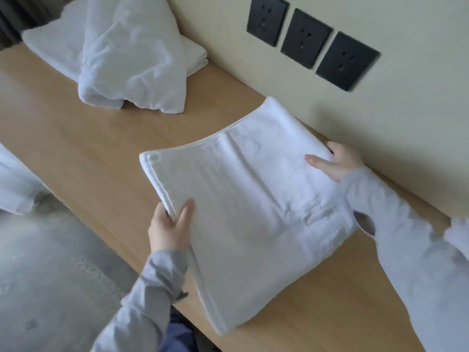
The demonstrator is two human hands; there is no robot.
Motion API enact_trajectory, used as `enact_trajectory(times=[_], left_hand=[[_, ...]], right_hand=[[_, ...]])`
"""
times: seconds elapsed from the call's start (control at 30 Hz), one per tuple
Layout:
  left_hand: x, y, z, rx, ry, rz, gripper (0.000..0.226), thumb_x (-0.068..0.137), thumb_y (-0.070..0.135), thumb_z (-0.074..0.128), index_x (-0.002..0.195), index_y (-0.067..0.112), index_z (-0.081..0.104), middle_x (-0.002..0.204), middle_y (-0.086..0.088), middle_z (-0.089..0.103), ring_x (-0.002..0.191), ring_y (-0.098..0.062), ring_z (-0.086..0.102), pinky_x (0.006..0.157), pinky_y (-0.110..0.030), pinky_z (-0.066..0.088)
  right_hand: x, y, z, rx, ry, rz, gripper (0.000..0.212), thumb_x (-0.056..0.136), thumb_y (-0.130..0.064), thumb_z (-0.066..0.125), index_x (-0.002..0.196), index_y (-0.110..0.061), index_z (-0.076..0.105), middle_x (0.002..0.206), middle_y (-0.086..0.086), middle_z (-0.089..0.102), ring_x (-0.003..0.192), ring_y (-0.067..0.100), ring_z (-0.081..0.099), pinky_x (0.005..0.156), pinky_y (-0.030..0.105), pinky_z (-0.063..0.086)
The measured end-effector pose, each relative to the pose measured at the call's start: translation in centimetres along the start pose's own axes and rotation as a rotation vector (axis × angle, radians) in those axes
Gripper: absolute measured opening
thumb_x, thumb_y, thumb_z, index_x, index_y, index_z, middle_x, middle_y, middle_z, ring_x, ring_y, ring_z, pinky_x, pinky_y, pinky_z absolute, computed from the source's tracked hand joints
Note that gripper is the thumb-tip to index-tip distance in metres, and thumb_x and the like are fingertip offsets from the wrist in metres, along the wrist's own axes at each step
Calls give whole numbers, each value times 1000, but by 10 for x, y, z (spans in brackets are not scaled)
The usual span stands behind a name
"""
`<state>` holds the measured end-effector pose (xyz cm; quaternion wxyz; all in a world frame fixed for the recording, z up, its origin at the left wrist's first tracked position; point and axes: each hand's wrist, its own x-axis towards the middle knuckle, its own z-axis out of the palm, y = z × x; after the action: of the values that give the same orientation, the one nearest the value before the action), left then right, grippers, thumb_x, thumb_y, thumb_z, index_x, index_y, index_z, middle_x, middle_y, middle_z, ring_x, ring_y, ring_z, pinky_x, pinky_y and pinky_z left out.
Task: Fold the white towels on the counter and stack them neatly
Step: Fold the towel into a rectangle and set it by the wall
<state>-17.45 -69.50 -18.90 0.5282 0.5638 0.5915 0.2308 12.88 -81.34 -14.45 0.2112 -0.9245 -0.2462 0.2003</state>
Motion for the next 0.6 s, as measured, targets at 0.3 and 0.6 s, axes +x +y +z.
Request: enact_trajectory(times=[0.3, 0.6], left_hand=[[107, 63, 62, 488, -588, 233, 40, 67, 47, 76, 85, 12, 69, 83, -5, 71, 80, -29, 67, 69, -36, 53], [23, -8, 63, 1084, -592, 926, 77, 89, 65, 7, 148, 20, -13, 157, 0, -16, 145, -21, -11, 118, -38, -6]], right_hand=[[-167, 87, 47, 304, 290, 590, 41, 83, -40, 64, 80, 0, 58, 75, 17, 63, 74, 34, 61, 64, 37, 45], [-176, 13, 147, -282, 270, -13, 55, 91, -38, 32, 138, -11, 43, 146, 7, 38, 137, 30, 31, 110, 47, 16]])
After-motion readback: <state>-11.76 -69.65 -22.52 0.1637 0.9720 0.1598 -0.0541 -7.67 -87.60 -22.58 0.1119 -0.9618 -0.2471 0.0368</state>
